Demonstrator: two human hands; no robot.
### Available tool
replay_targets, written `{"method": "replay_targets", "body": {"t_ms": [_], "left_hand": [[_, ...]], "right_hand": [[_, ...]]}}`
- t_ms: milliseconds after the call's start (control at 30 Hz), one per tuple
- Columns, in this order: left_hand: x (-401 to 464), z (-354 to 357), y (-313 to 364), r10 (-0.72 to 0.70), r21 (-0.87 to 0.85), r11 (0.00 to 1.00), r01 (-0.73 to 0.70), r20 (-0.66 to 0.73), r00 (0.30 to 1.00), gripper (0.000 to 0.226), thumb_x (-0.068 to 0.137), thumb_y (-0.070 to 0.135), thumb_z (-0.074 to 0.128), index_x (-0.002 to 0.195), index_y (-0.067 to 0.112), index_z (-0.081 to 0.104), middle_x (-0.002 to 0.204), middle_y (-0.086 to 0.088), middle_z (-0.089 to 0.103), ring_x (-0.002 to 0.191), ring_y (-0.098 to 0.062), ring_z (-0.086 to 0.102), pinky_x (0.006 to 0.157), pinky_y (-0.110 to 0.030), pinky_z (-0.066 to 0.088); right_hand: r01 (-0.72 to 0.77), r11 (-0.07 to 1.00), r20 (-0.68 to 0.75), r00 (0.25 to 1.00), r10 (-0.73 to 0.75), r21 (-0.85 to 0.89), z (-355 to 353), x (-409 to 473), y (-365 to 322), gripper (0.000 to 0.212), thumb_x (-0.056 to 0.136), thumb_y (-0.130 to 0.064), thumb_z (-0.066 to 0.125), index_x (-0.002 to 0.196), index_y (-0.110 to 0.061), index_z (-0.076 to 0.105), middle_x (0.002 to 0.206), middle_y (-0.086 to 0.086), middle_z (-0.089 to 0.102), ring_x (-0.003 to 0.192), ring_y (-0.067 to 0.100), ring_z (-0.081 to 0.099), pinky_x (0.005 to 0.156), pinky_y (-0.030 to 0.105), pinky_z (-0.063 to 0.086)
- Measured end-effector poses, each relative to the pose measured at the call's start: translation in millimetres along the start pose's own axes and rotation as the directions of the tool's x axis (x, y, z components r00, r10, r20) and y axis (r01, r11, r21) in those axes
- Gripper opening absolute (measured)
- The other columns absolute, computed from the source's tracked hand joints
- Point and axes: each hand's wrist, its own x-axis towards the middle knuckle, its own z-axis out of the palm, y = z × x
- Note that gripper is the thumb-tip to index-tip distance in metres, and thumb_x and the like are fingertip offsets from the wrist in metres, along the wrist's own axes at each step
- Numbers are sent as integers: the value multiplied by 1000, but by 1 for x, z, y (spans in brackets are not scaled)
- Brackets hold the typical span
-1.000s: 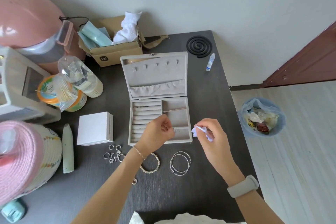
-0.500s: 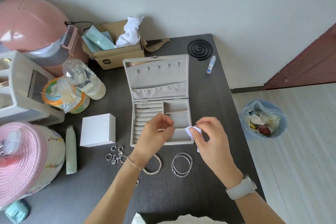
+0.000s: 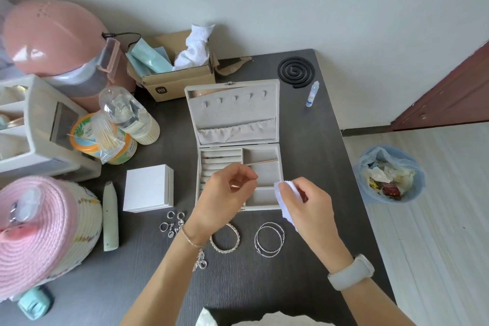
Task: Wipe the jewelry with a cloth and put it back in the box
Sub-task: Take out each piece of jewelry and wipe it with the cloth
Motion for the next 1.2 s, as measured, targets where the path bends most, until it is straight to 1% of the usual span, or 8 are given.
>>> {"method": "replay_targets", "body": {"t_ms": [267, 467, 533, 667, 767, 867, 1000, 1200], "left_hand": [[-4, 3, -3, -29, -24, 999, 32, 113, 993, 24, 88, 0, 52, 80, 21, 60, 78, 2, 62, 72, -13, 55, 72, -21, 44], [-8, 5, -2, -64, -98, 992, 75, 108, 992, 18, 87, 1, 54, 83, 18, 58, 67, 1, 58, 56, -9, 56, 68, -24, 46], [-11, 5, 4, -30, 5, 1000, 30, 133, 991, 18, 85, 4, 59, 82, 21, 57, 69, 6, 58, 53, -8, 53, 65, -24, 44], [-19, 8, 18, 146, 316, 922, -225, 256, 956, 14, 81, 7, 62, 82, 21, 61, 67, 18, 56, 62, -6, 53, 67, -18, 45], [-22, 6, 21, 289, 364, 860, -359, 234, 928, 7, 78, 15, 63, 80, 21, 63, 66, 16, 58, 67, 1, 51, 66, -12, 43], [-19, 0, 18, 356, 372, 854, -364, 93, 930, 6, 75, 20, 63, 76, 26, 64, 72, 14, 62, 71, 2, 48, 66, -7, 39], [-15, -5, 16, 416, 421, 835, -353, -64, 907, 4, 73, 14, 65, 75, 18, 67, 71, 28, 52, 69, -1, 49, 65, -4, 37], [-15, -10, 15, 386, 362, 876, -319, -128, 914, 12, 72, 17, 65, 77, 28, 64, 71, 32, 58, 71, 1, 53, 65, -6, 39]], "right_hand": [[-324, 784, 202, 946, 254, 529, -6, 4, -9, 13, 86, -12, 57, 77, -10, 66, 75, 4, 63, 73, 18, 54, 72, 32, 43], [96, 994, -88, 992, -91, 52, 1, -1, -6, 19, 82, -12, 65, 64, -15, 58, 75, -5, 60, 72, 8, 55, 65, 8, 41], [8, 991, -121, 993, 9, 133, 4, -2, -7, 21, 83, -15, 63, 63, -11, 58, 62, -4, 59, 61, 9, 53, 60, 11, 40], [-391, 713, 152, 914, 376, 582, 9, 1, -16, 22, 86, -18, 59, 67, -7, 61, 57, 1, 58, 60, 17, 53, 59, 24, 46], [-469, 557, 363, 883, 298, 685, 11, -1, -14, 26, 82, -24, 56, 68, -2, 55, 62, 10, 57, 67, 27, 53, 64, 32, 43], [-550, 427, 530, 829, 176, 718, 11, -5, -15, 46, 87, -29, 50, 102, 15, 53, 97, 23, 56, 94, 33, 54, 80, 36, 47], [-680, 299, 694, 716, 75, 670, 7, -8, -22, 47, 94, -31, 35, 121, 2, 54, 121, 17, 60, 114, 25, 57, 98, 36, 47], [-768, 100, 755, 640, 143, 633, 5, -8, -24, 52, 89, -38, 39, 127, -4, 50, 126, 15, 58, 113, 27, 58, 87, 37, 53]]}}
